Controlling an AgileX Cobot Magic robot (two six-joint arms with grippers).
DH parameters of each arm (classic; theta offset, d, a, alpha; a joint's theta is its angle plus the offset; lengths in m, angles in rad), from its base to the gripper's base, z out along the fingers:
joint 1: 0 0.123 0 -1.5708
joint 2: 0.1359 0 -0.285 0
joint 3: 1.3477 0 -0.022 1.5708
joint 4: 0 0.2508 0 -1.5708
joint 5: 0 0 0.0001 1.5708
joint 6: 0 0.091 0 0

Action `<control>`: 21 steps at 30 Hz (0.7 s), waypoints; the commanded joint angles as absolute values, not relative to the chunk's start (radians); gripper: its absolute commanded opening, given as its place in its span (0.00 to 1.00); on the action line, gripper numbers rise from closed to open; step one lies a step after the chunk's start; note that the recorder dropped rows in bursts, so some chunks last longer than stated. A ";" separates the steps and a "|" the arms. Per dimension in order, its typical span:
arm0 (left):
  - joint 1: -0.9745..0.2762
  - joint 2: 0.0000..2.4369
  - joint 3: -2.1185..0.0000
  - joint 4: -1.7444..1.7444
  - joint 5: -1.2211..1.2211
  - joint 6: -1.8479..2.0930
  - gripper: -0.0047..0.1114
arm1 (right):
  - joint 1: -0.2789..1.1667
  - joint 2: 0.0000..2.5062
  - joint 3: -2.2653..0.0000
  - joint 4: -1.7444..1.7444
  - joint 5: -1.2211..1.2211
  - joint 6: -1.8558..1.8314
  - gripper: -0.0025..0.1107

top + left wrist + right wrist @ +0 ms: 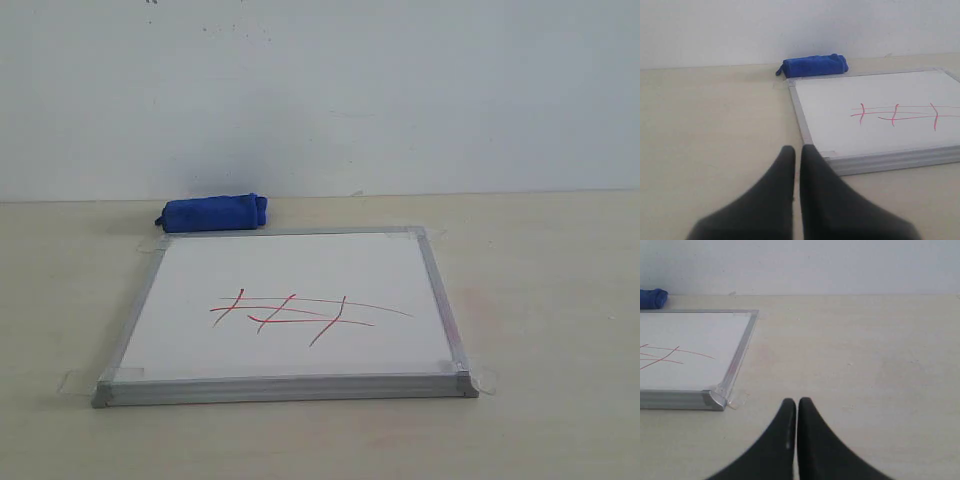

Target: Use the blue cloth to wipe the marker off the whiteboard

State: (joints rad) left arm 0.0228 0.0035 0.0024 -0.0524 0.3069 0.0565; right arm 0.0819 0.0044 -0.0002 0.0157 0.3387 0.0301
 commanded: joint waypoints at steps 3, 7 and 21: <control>0.026 0.000 0.000 -0.054 0.296 0.061 0.07 | 0.083 0.000 0.000 0.014 0.333 0.027 0.03; 0.026 0.000 0.000 -0.054 0.242 0.061 0.07 | 0.083 0.000 0.000 0.014 0.333 0.027 0.03; 0.026 0.000 0.000 -0.054 -0.335 0.043 0.07 | 0.083 0.000 0.000 0.014 0.333 0.027 0.03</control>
State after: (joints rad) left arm 0.0228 0.0035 0.0024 -0.0524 -0.2041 0.0565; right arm 0.0819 0.0044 -0.0002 0.0157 0.3387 0.0301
